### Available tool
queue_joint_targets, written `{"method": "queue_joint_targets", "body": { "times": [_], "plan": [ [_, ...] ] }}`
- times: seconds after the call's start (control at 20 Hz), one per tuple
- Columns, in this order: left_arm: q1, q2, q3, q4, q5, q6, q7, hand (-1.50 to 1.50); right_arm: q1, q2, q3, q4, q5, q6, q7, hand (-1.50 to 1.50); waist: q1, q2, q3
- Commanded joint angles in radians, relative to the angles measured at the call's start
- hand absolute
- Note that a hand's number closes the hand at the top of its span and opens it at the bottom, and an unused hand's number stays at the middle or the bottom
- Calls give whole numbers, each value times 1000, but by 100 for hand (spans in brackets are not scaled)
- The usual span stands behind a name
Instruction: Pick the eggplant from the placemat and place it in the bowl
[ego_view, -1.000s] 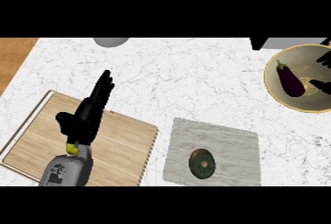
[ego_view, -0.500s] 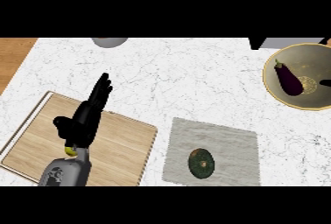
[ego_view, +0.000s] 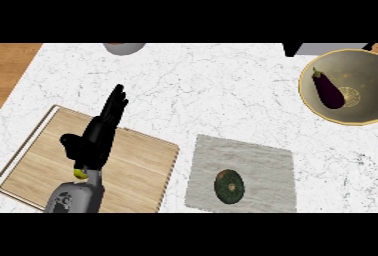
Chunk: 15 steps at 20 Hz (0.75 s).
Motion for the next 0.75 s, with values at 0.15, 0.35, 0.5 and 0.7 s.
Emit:
{"method": "queue_joint_targets", "body": {
  "times": [0.15,0.35,0.5,0.7],
  "plan": [
    [14,-27,-19,14,-19,21,-24,0,120,-54,-44,21,-48,186,-85,-150,-10,4,3],
    [-14,11,17,-9,3,1,21,0,147,-67,-41,-6,-53,262,-88,-150,-10,0,2],
    [-27,-2,16,30,5,1,7,0,182,-67,-34,-26,-52,297,-109,-150,-19,1,2],
    [-9,-5,0,-6,3,-3,15,0,229,-53,-37,-46,-59,276,-140,-150,-10,1,4]
  ]
}}
